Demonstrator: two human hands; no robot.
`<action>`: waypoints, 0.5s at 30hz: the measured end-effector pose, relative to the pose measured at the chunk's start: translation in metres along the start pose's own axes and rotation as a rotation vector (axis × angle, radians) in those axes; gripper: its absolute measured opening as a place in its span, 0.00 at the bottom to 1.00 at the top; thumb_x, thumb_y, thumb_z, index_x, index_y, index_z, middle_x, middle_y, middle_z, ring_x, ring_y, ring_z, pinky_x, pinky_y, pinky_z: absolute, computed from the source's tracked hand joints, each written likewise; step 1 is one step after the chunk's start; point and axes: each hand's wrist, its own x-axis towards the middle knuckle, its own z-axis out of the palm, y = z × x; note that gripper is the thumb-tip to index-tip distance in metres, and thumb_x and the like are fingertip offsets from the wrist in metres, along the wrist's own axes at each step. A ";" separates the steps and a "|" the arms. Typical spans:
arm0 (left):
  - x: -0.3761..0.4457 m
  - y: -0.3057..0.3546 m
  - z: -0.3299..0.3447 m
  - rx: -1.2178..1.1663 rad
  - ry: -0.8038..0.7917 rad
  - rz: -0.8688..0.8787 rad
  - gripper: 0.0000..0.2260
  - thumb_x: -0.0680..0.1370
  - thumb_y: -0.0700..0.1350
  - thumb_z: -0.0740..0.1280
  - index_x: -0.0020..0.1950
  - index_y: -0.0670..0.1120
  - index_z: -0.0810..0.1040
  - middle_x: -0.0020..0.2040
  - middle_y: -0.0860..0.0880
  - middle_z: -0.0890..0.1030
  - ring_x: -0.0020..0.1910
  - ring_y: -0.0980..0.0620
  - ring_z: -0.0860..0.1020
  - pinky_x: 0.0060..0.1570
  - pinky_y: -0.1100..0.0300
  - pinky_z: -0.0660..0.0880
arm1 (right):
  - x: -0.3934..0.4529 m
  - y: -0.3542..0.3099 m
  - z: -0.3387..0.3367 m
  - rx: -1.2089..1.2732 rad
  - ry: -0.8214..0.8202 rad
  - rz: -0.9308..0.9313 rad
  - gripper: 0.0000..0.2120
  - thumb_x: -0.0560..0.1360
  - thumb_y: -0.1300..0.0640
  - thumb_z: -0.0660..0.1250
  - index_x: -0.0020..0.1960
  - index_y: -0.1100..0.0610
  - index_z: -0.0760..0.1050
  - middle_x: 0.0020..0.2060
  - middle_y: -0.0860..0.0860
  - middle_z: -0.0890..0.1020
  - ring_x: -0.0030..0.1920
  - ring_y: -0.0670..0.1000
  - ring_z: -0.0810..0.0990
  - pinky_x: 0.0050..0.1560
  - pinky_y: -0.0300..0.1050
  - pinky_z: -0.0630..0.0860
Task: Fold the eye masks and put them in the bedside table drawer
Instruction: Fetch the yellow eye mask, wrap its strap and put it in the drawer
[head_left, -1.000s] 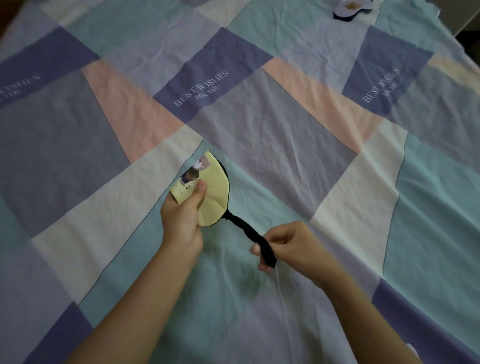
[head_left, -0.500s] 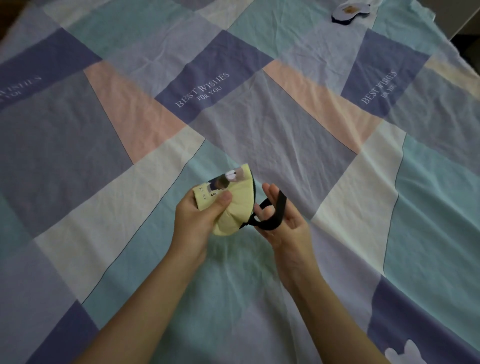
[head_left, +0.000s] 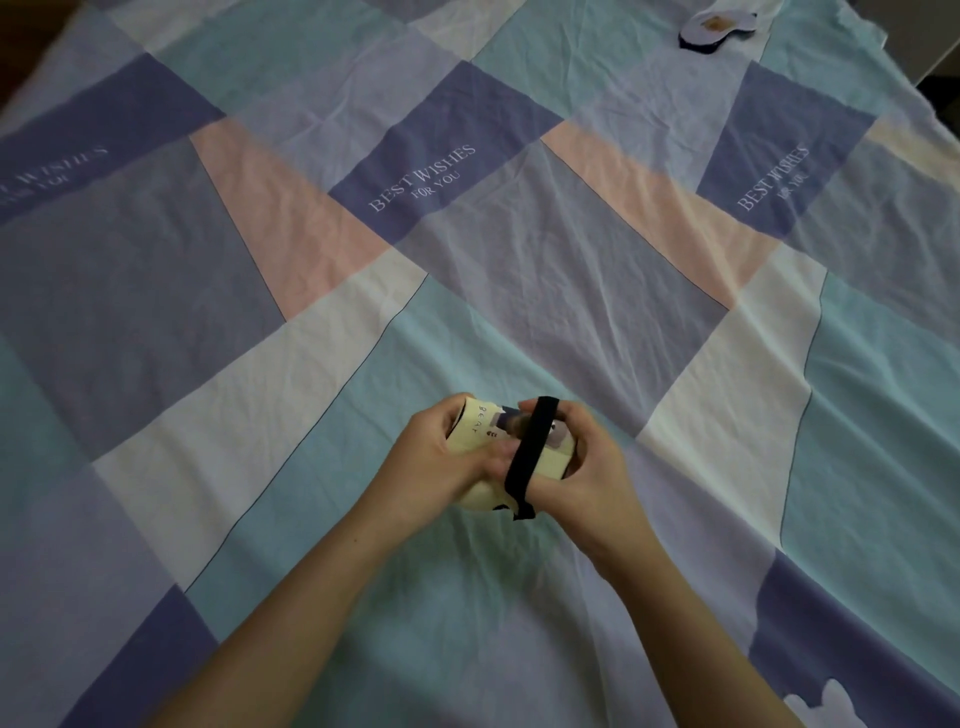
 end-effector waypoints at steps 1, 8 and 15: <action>-0.001 -0.001 0.001 -0.038 0.017 -0.001 0.04 0.73 0.41 0.72 0.44 0.46 0.79 0.35 0.54 0.82 0.35 0.57 0.79 0.38 0.61 0.76 | 0.000 -0.001 0.001 0.004 -0.008 0.002 0.25 0.63 0.66 0.77 0.56 0.54 0.71 0.43 0.50 0.83 0.37 0.48 0.83 0.32 0.42 0.79; -0.007 -0.001 0.014 -0.415 0.054 -0.144 0.13 0.80 0.50 0.61 0.57 0.45 0.80 0.51 0.44 0.84 0.50 0.46 0.83 0.47 0.50 0.80 | 0.002 0.009 0.007 0.156 0.042 0.089 0.28 0.58 0.59 0.71 0.57 0.52 0.70 0.44 0.50 0.81 0.39 0.43 0.81 0.33 0.39 0.77; 0.000 0.000 0.011 -0.324 0.180 -0.089 0.07 0.74 0.40 0.71 0.51 0.46 0.81 0.44 0.47 0.85 0.42 0.52 0.83 0.37 0.61 0.78 | -0.008 0.019 0.011 0.337 0.063 0.107 0.13 0.74 0.61 0.67 0.58 0.59 0.77 0.52 0.59 0.84 0.52 0.57 0.83 0.53 0.53 0.78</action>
